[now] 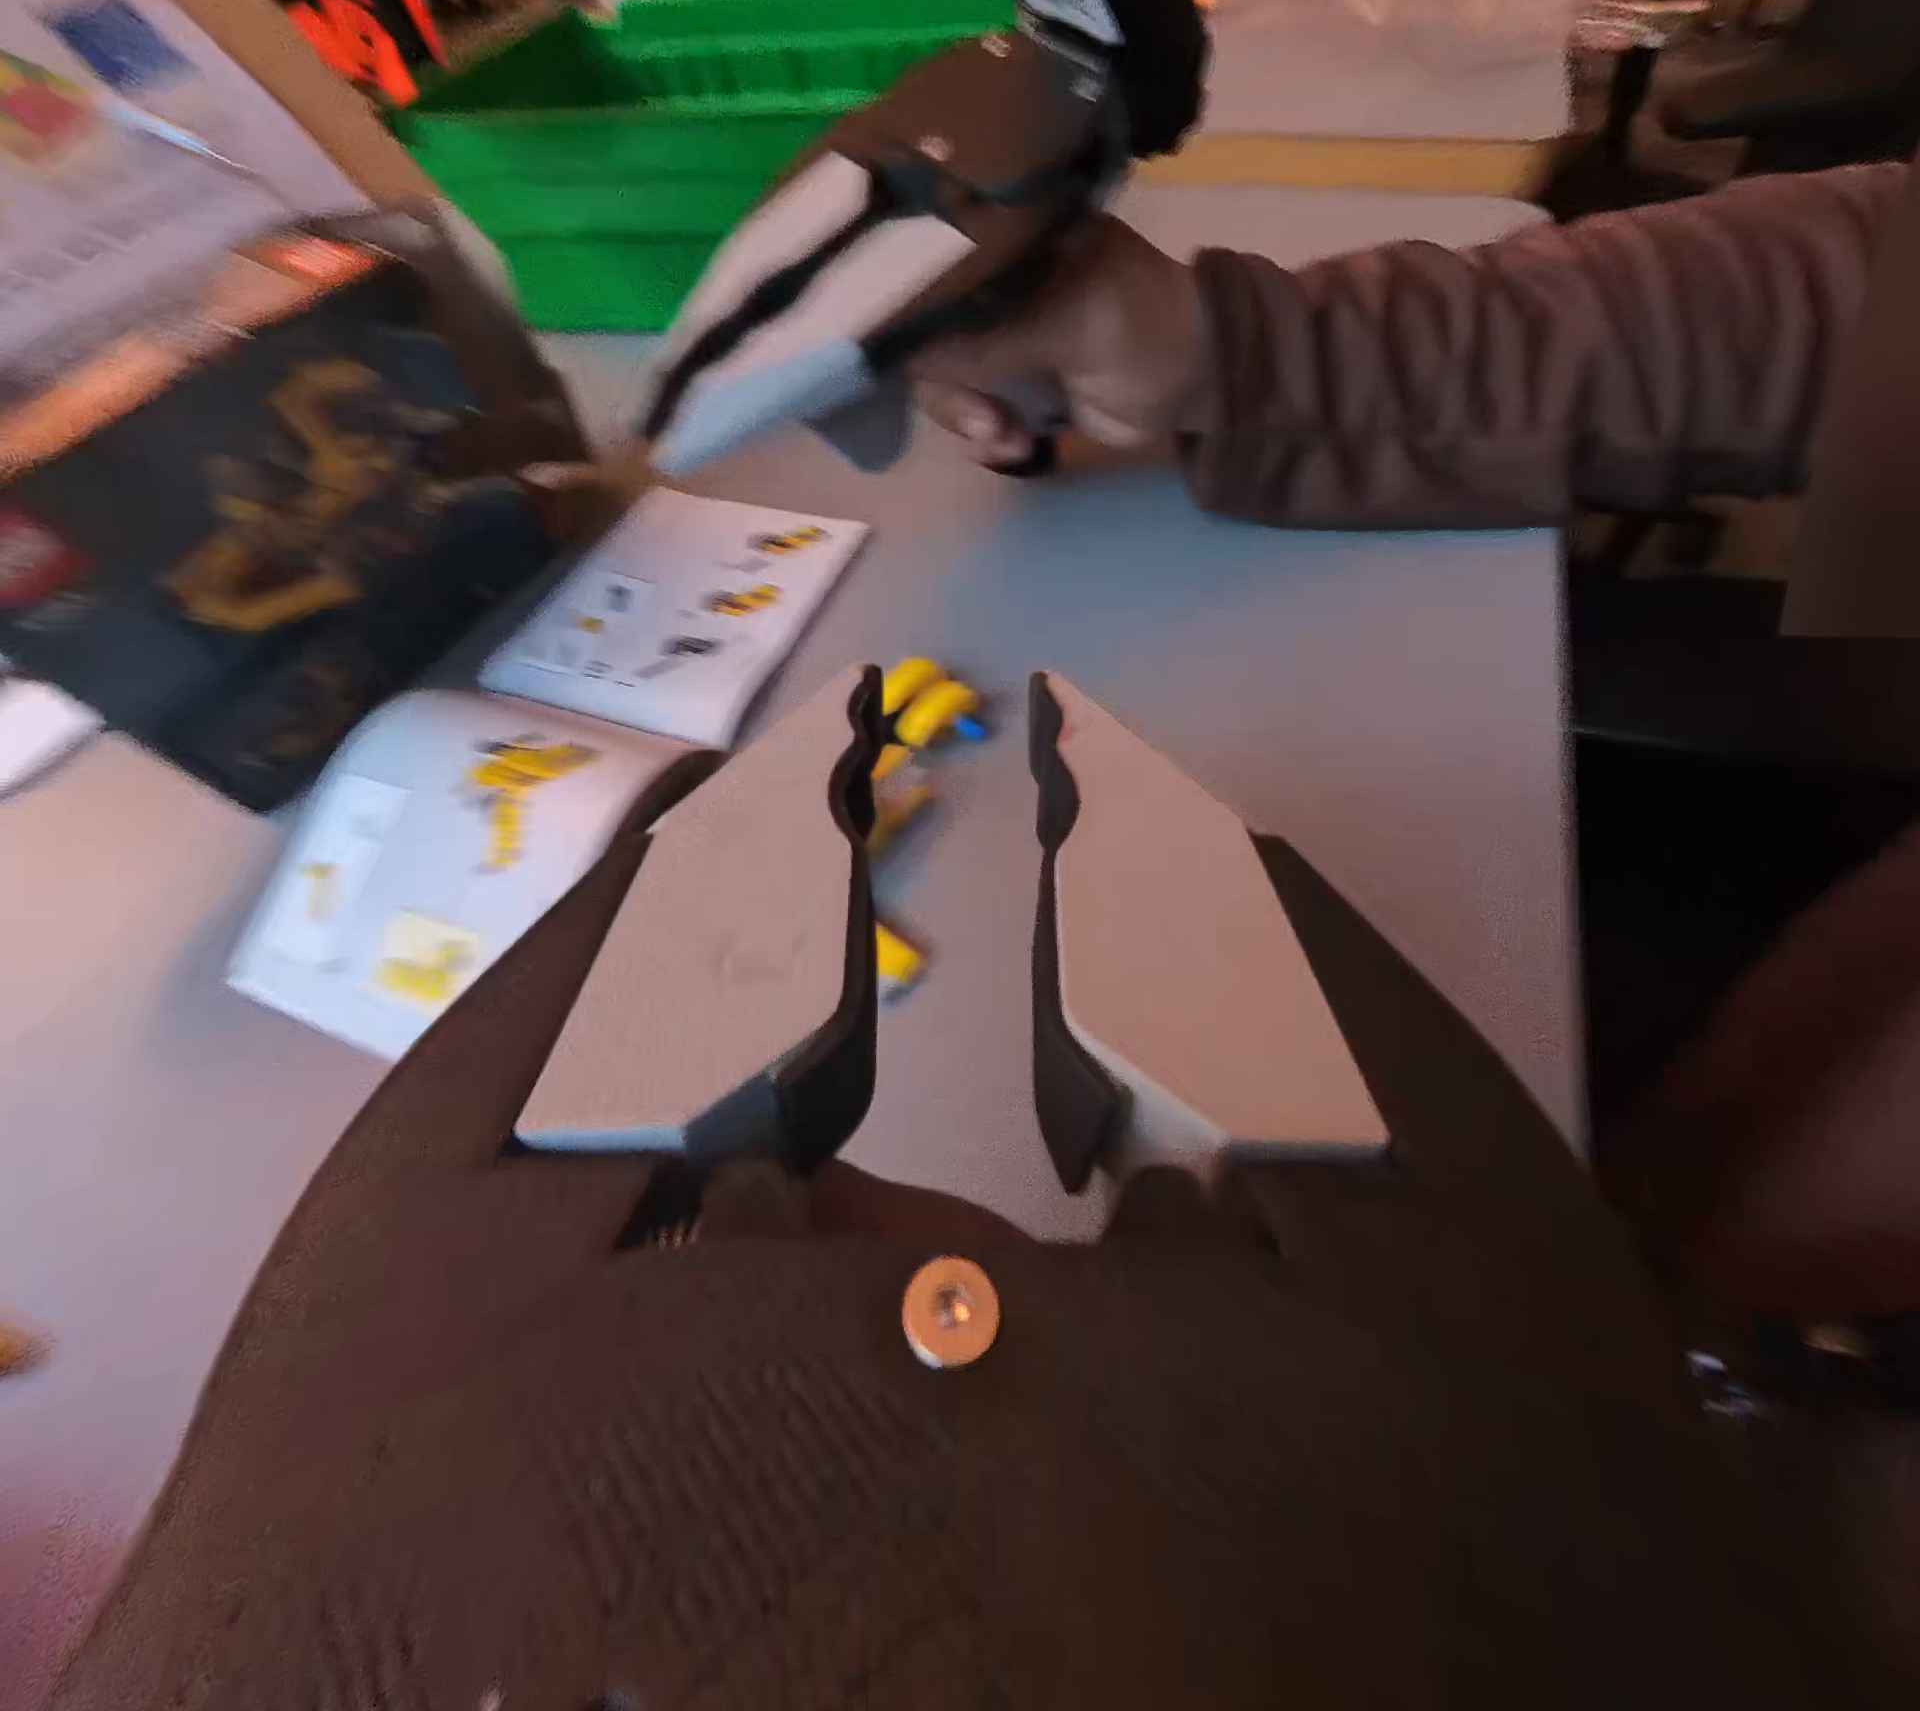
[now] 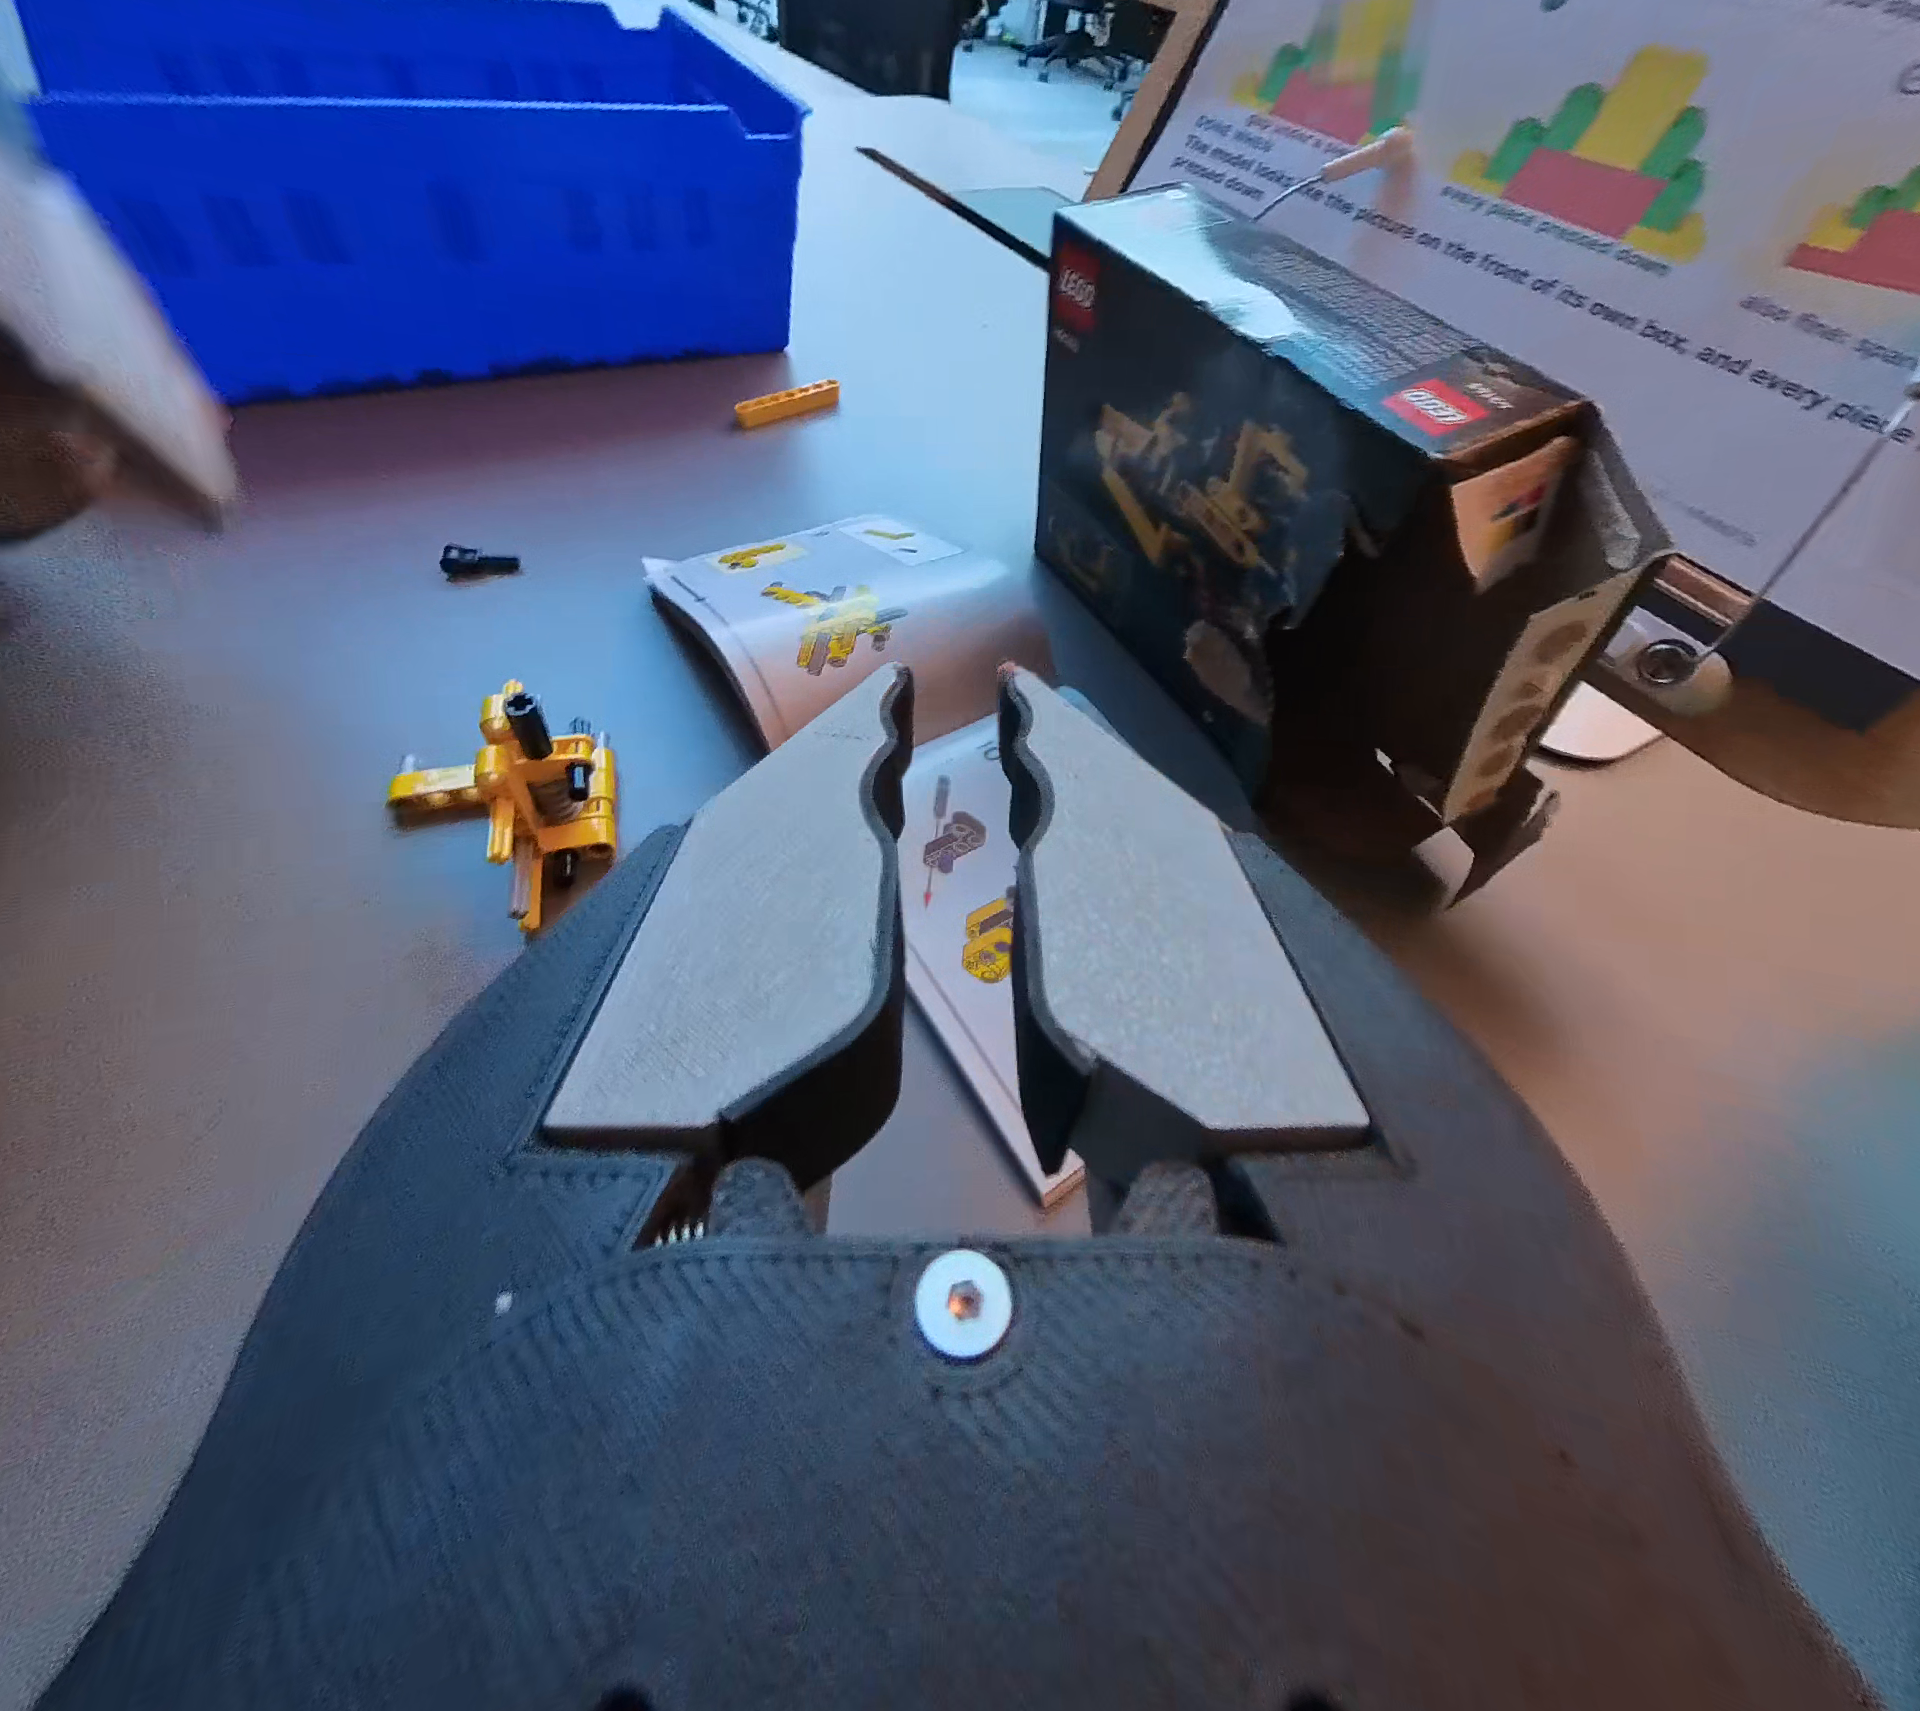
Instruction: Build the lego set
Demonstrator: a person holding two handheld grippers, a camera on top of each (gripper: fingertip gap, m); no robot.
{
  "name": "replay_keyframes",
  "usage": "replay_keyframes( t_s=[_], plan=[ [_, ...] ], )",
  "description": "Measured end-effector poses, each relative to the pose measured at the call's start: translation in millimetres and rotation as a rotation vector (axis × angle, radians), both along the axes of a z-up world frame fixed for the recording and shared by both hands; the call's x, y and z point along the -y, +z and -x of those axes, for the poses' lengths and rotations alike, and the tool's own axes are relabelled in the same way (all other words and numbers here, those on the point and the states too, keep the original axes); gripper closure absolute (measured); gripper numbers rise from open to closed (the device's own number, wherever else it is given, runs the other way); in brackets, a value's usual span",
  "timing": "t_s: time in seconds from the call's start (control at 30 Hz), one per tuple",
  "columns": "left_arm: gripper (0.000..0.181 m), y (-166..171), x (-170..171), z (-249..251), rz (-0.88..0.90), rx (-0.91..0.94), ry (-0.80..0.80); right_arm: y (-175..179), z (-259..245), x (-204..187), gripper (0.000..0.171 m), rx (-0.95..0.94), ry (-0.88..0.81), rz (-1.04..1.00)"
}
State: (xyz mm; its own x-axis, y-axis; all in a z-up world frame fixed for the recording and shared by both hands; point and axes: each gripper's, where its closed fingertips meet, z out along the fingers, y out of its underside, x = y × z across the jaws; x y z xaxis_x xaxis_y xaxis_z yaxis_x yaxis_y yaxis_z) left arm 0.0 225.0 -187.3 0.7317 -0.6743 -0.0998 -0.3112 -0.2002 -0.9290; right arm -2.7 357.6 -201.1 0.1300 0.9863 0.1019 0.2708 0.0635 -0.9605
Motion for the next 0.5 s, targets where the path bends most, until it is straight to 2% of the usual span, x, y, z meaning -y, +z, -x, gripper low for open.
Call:
replay_keyframes(
  t_s=[0.07,0.17,0.37,0.5],
  plan=[
    [0.159,21.5,-16.4,32.9,-0.100,-0.017,0.092,-1.3,-0.3,2.3,0.159,0.014,0.008,-0.023],
    [0.164,49.8,-31.9,72.3,-0.181,0.081,0.209,-4.9,2.2,5.4,0.159,0.033,0.020,-0.032],
    [0.162,11.0,-45.4,79.2,-0.145,-0.014,0.230,-14.0,4.5,2.3,0.162,0.069,0.006,-0.069],
    [0.163,-7.0,-41.3,76.0,-0.133,-0.090,0.238,-5.9,5.3,-6.7,0.163,0.036,-0.019,-0.060]
  ],
)
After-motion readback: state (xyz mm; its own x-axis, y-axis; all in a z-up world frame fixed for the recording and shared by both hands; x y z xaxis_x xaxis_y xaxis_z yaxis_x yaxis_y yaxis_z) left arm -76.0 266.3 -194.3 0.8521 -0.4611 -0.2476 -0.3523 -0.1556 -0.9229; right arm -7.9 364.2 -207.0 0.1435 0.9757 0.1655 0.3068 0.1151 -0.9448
